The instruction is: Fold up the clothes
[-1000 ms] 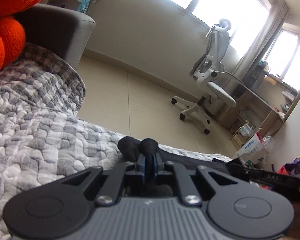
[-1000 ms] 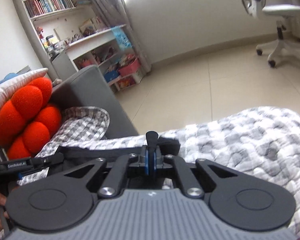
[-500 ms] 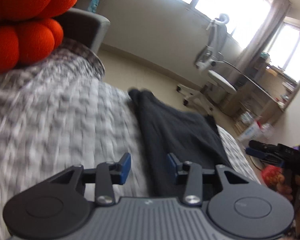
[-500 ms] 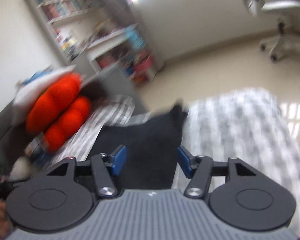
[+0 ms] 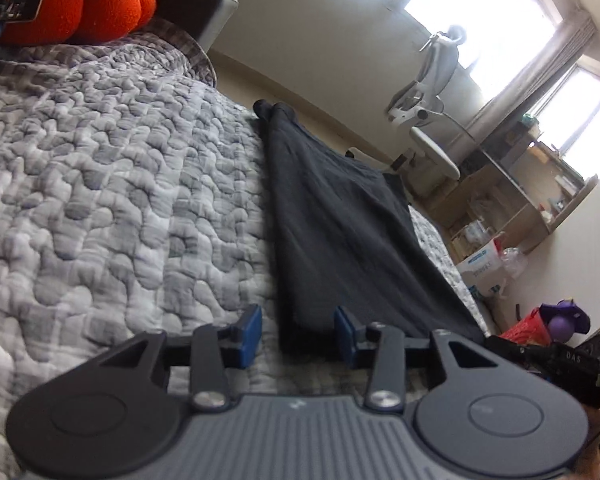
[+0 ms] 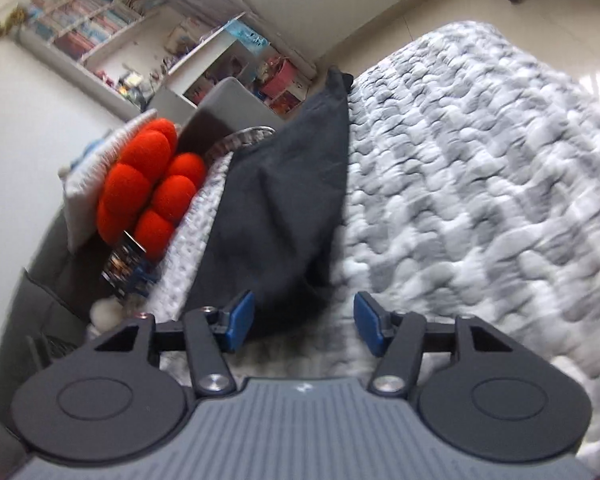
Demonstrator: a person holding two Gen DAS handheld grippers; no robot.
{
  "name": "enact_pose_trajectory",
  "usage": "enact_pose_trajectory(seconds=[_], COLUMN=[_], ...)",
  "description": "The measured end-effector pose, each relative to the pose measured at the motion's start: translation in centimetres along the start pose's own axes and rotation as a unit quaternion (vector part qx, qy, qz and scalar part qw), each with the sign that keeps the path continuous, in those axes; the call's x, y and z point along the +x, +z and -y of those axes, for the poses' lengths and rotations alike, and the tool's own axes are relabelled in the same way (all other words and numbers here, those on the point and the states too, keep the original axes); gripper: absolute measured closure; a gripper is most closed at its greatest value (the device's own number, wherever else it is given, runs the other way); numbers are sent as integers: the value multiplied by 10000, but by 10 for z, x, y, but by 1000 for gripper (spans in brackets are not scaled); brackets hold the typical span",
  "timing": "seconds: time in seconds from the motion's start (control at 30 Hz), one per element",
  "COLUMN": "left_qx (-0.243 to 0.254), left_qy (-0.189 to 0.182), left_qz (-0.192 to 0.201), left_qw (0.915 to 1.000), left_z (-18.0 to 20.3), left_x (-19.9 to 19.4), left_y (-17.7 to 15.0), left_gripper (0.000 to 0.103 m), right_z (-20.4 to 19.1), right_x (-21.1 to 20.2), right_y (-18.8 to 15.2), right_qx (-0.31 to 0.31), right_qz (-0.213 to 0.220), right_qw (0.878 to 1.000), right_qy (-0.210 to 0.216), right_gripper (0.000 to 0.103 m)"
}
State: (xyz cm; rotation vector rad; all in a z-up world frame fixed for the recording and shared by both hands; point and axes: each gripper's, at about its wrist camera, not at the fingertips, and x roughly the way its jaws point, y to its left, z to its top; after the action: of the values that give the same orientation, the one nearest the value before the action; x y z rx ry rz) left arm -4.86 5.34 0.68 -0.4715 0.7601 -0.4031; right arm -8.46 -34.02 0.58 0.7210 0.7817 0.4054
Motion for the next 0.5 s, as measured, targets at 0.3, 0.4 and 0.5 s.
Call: enact_pose_trajectory(seconds=[0.3, 0.4, 0.5], left_qx=[-44, 36, 112], left_qy=[-107, -119, -109], left_qz=[-267, -467, -678], left_qw=[9996, 9988, 9976], left_z=[1, 5, 9], left_x=[-21, -36, -50], left_y=[9, 0, -13], left_gripper=[101, 101, 101], right_z=[-27, -39, -40], right_x=[-21, -32, -41], right_y=[7, 2, -14], right_qx=[-45, -291, -331], right_qz=[59, -146, -384], right_qw=[10000, 9995, 9987], right_qy=[26, -51, -81], right_gripper=[98, 98, 98])
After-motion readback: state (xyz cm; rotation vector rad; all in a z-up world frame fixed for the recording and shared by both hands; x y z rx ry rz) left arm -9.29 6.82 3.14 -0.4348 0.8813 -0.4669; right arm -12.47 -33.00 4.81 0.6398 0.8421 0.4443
